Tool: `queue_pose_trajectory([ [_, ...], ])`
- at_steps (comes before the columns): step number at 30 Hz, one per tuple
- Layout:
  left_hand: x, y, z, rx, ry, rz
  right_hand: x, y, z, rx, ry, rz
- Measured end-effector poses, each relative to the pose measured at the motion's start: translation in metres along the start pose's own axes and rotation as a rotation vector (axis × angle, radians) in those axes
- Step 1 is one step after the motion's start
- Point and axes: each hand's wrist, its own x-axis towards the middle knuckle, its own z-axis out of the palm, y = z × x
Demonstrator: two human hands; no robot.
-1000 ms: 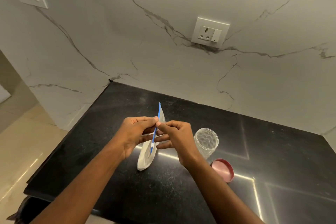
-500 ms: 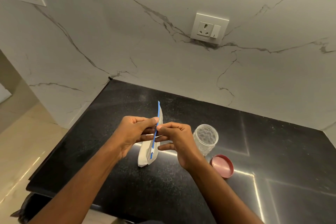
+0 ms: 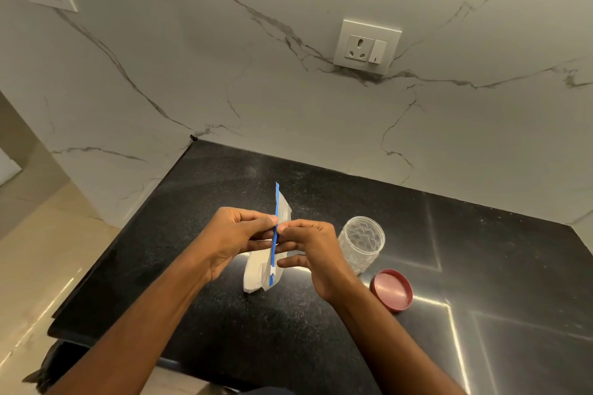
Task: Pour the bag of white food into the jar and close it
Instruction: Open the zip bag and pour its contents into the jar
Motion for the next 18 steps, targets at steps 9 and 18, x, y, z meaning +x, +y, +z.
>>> queue_pose_trajectory([
  [9,-0.001,-0.003,0.006,0.031,0.040,0.019,-0.001,0.006,0.000,-0.087,0.035,-0.084],
  [18,0.001,-0.007,0.009,0.150,0.043,0.071,0.000,0.012,0.004,-0.118,0.050,-0.063],
])
